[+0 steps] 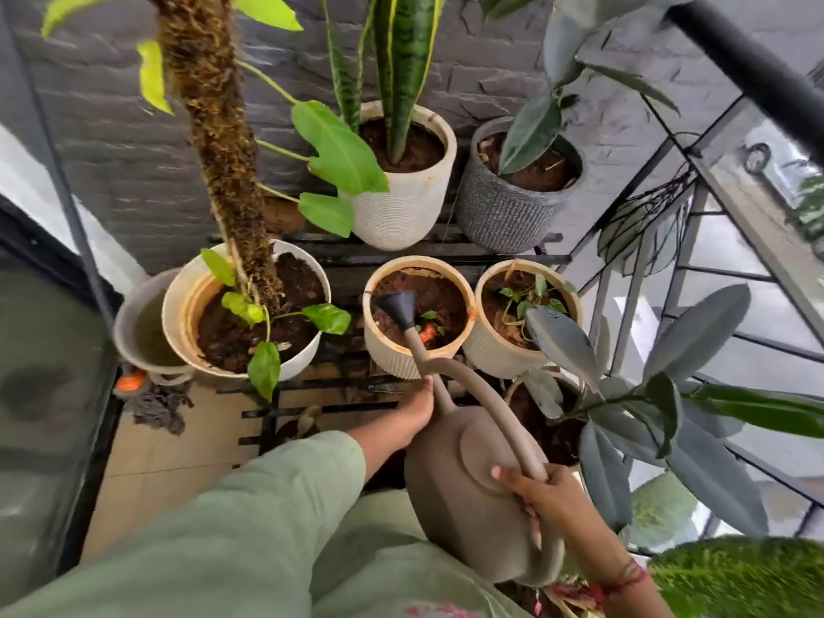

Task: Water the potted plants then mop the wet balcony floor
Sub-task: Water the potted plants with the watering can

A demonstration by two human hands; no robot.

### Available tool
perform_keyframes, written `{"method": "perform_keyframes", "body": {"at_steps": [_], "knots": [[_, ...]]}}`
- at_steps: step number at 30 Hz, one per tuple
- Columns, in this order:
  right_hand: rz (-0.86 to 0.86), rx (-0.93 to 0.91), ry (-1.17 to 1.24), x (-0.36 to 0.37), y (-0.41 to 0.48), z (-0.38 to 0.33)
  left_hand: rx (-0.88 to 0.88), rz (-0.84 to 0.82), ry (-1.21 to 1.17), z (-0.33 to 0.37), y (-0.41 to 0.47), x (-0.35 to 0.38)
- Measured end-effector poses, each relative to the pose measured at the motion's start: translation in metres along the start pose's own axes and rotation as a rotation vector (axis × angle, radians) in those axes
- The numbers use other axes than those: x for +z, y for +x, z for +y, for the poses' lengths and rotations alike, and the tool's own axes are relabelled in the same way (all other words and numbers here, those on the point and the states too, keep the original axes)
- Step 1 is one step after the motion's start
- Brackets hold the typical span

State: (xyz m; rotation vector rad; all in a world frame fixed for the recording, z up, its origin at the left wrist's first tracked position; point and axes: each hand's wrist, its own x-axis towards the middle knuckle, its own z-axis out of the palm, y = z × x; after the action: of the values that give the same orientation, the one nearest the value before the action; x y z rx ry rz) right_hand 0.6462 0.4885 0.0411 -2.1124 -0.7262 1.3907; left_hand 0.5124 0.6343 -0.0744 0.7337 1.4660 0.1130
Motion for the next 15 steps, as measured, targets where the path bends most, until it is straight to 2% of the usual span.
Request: {"method": "perform_keyframes", "body": {"at_steps": [8, 15], "knots": [[-0.011, -0.221, -0.02, -0.01, -0.05, 0.042, 0.129, 0.106, 0.002, -0.031, -0.065, 0.014], [-0.082, -0.226, -0.056, -0.007, -0.077, 0.042, 0.113, 0.094, -0.063, -0.053, -0.115, 0.003]]}}
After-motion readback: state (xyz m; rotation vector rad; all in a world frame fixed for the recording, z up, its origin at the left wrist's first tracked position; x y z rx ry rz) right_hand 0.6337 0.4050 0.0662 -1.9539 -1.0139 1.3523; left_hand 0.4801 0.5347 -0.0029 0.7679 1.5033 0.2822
